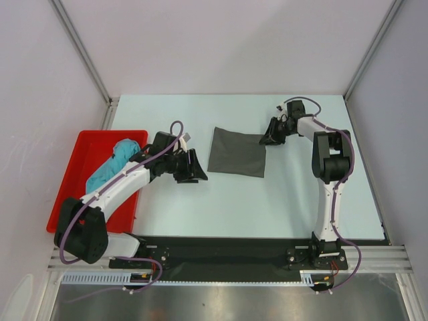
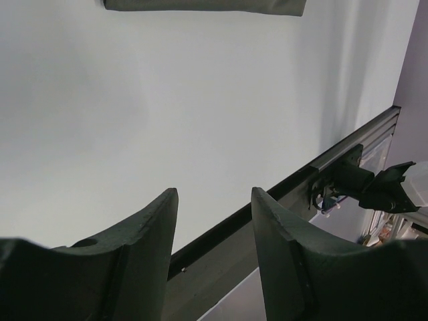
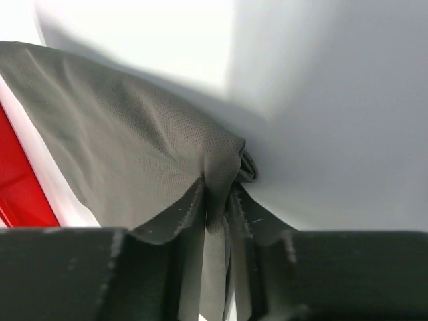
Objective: Fold and stack the t-shirts
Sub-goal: Fold the tshirt, then neatly place the folded tshirt to the corner
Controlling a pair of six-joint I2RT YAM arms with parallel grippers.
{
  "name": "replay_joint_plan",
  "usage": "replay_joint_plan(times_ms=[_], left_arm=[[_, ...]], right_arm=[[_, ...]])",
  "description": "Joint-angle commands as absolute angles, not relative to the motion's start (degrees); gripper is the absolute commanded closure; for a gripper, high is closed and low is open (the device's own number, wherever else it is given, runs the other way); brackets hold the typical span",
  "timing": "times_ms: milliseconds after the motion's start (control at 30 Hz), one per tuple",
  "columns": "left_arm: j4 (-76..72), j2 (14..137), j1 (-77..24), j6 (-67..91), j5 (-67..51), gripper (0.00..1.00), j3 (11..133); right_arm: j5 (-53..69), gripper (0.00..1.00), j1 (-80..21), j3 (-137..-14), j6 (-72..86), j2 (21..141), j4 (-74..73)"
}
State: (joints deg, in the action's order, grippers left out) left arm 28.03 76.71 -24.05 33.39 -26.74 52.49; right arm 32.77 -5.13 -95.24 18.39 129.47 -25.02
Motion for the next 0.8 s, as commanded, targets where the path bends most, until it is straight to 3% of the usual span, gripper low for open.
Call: replay_joint_plan(times_ms=[0, 100, 167, 333, 767], left_arm=[[28.7, 74.4, -24.3, 31.6, -27.6, 0.46, 53.7], [28.9, 74.3, -24.2, 31.3, -27.9, 0.46, 53.6], [29.1, 74.3, -24.2, 31.0, -27.9, 0.46, 53.6], [28.7, 74.9, -24.1, 30.3, -28.9, 0.46, 53.6], [27.9, 68.7, -24.2, 34.1, -30.9, 0.46, 49.9]], right_arm=[[30.8, 0.79, -5.0, -97.6, 17.5, 130.9, -27.4], [31.2, 0.88, -5.0, -98.3, 17.0, 131.0, -28.5], [31.6, 1.0, -4.9, -98.0, 17.5, 131.0, -28.7], [29.3, 1.0, -4.8, -94.6, 21.0, 128.2, -27.3], [6.4, 1.0, -0.4, -69.0, 39.3, 106.8, -27.1]])
